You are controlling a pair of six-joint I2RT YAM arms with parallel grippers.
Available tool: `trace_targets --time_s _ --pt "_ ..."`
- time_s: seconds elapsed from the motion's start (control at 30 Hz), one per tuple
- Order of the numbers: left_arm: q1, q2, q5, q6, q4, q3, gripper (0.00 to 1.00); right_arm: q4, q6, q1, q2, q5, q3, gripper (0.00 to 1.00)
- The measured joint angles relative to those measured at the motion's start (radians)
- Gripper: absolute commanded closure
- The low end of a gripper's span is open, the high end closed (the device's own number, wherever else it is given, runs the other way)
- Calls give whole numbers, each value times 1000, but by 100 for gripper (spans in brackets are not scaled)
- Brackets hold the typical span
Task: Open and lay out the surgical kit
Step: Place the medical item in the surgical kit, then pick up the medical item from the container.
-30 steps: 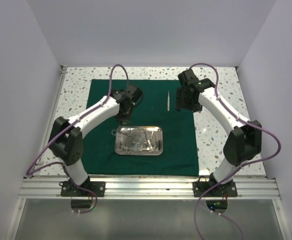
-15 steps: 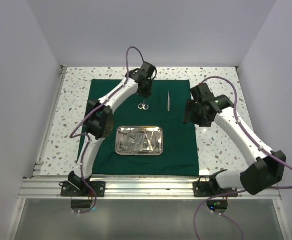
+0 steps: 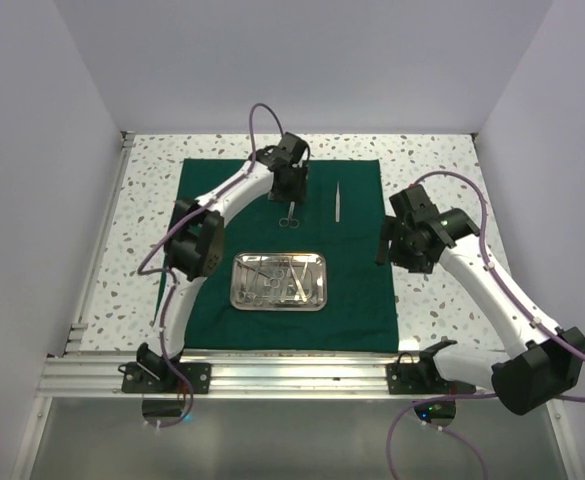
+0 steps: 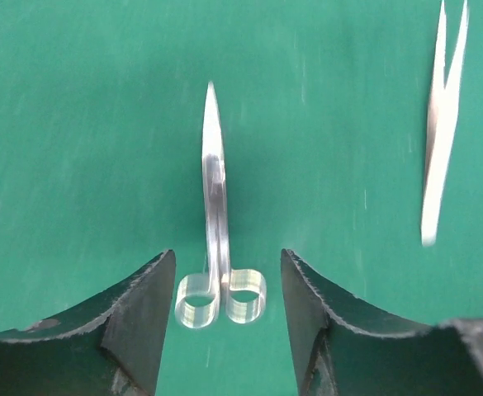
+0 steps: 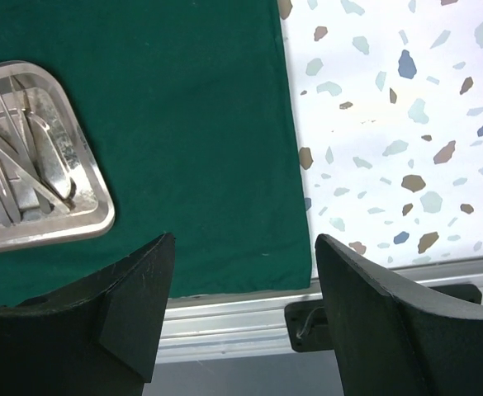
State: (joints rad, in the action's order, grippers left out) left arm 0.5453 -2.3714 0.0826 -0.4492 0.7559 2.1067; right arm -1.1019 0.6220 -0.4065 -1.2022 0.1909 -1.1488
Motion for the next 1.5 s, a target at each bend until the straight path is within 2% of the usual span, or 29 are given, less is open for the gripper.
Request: trace_targets --time_s 0.3,0.37,0.47,0.93,1.27,1.5 --pt "103 548 -6 -15 -43 -589 58 38 -2 0 -35 -3 41 27" --pt "139 619 -13 -44 -56 -682 60 50 -5 0 -54 -3 41 27" --pt "177 640 -26 -93 -65 -756 66 59 -13 0 -82 -3 39 27" --pt "296 492 -28 -247 -55 -666 70 58 -39 0 -71 -3 30 27" --pt "345 354 5 -249 -32 -550 72 30 -43 0 -28 0 48 27" --pt "343 336 62 -249 -6 -517 73 11 -53 0 -2 1 48 27"
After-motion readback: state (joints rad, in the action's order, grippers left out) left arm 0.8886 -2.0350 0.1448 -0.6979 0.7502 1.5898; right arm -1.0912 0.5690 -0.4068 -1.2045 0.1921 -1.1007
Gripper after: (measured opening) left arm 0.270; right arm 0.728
